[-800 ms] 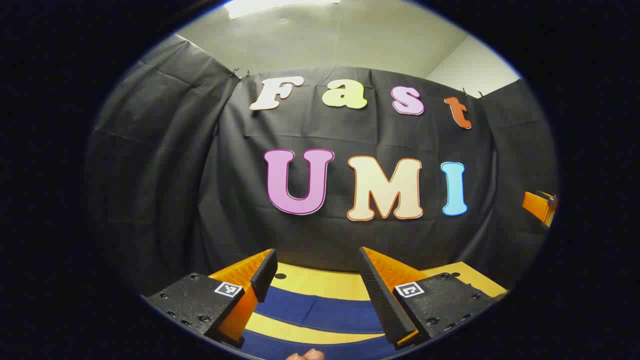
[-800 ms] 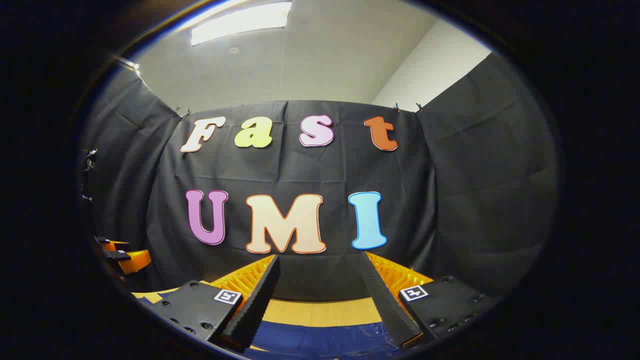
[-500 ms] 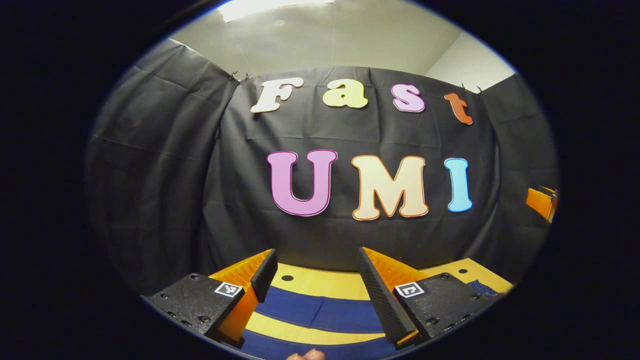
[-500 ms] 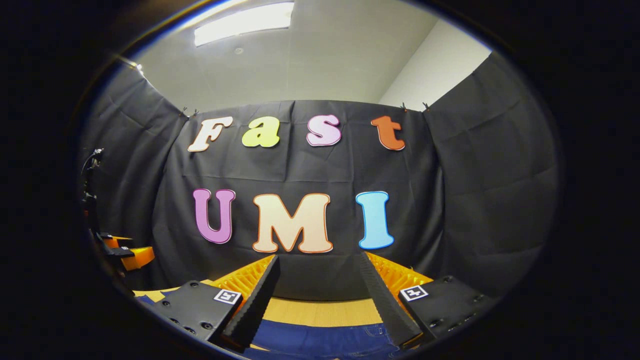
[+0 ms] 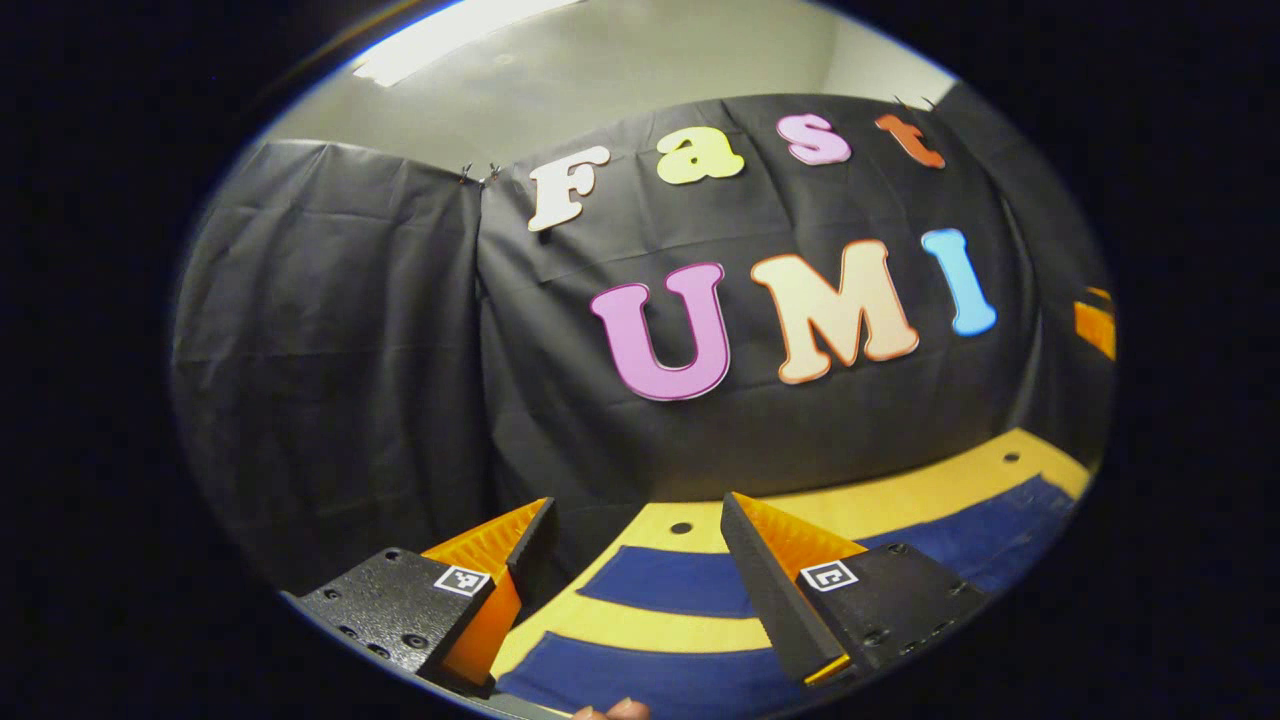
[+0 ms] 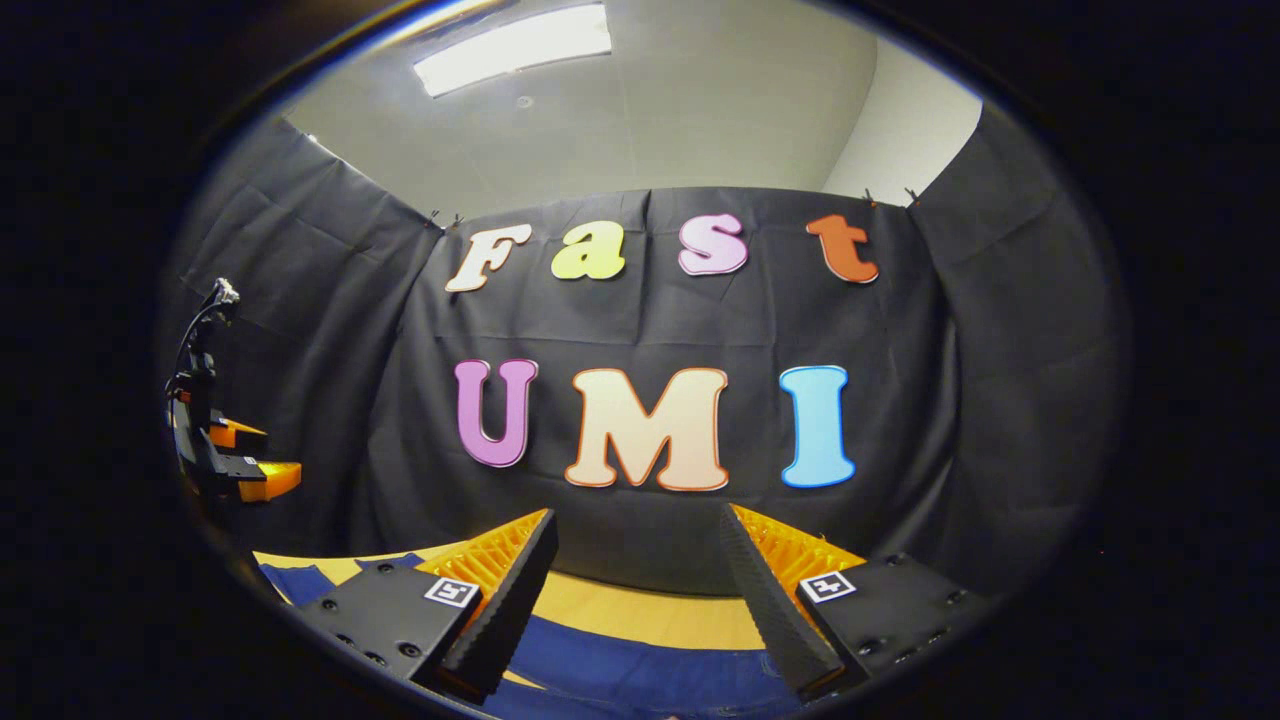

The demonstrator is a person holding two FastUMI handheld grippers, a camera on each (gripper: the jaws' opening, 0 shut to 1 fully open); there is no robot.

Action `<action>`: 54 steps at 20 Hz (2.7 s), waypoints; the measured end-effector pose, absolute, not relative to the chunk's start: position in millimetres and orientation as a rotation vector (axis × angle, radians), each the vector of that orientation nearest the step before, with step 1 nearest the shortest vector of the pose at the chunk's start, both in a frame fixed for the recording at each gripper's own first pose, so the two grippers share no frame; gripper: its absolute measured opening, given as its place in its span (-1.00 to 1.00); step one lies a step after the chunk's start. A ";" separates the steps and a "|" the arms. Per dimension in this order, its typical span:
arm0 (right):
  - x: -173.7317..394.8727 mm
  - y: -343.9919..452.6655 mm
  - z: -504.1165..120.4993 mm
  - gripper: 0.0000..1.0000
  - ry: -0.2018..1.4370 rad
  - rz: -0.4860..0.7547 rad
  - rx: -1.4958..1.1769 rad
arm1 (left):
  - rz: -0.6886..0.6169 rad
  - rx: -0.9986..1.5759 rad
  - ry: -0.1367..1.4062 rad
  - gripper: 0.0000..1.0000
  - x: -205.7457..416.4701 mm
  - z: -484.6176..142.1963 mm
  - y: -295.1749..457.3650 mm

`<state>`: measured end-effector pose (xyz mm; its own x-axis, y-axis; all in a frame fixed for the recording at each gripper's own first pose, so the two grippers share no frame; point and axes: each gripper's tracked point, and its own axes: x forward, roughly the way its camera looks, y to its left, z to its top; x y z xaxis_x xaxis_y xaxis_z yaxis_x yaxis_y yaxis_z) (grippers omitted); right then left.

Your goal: Grasp the waist and the cuffs of the jeans and fold them to make the two legs overlap; first hold the waist and fold one-third of the jeans toward the cuffs, then hold the cuffs and fold the remaining one-third in the same direction to finish folding.

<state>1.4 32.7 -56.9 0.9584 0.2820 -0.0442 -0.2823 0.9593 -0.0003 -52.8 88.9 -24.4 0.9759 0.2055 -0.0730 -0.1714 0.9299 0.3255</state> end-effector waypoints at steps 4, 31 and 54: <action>4.2 44.0 -65.1 1.00 0.057 0.295 -0.010 | 0.129 0.476 0.218 1.00 -78.1 -58.7 106.2; -9.9 77.6 -154.4 0.98 0.245 0.347 -0.110 | -0.348 1.278 0.961 0.92 -173.1 -330.7 202.4; -46.5 -56.6 -233.1 1.00 0.377 0.263 -0.641 | -0.353 1.314 1.068 -1.00 -159.2 -363.8 214.9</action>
